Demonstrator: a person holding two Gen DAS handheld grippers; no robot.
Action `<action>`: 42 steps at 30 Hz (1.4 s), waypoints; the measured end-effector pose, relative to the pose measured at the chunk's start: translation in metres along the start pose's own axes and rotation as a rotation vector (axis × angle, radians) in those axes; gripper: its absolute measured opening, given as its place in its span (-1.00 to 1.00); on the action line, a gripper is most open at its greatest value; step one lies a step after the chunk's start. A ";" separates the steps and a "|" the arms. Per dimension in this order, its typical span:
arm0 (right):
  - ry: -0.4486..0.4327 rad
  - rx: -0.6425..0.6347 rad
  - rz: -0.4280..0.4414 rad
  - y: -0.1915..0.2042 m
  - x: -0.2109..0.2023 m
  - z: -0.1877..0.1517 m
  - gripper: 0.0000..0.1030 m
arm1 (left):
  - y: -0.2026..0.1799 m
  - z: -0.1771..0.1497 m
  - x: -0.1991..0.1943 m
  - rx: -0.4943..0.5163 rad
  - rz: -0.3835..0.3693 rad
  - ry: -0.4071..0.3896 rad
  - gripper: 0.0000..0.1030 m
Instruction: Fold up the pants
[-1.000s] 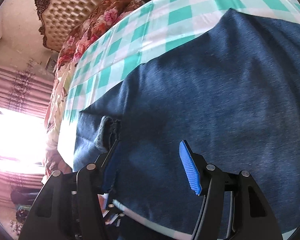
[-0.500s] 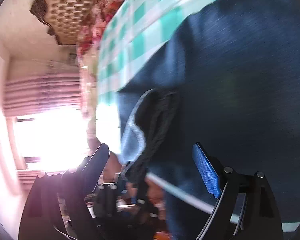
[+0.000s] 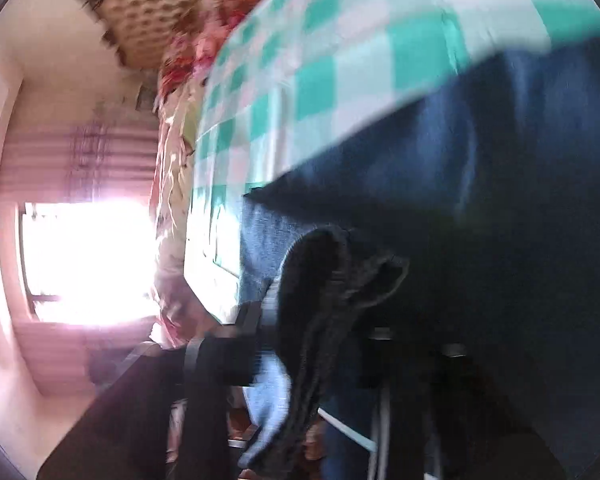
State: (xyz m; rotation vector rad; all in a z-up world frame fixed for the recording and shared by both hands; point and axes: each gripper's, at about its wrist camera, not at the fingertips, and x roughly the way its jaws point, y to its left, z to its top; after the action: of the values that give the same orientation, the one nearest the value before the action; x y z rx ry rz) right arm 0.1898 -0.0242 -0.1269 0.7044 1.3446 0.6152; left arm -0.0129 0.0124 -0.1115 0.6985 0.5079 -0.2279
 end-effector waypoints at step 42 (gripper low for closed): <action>-0.066 -0.002 -0.185 -0.099 -0.076 -0.004 -0.41 | -0.116 0.041 0.041 0.260 -0.060 -0.029 -0.09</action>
State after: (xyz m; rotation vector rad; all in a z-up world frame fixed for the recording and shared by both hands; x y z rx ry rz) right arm 0.1754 -0.1452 -0.1532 0.5860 1.3301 0.4418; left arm -0.0048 -0.1026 -0.1708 0.9325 0.4757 -0.3638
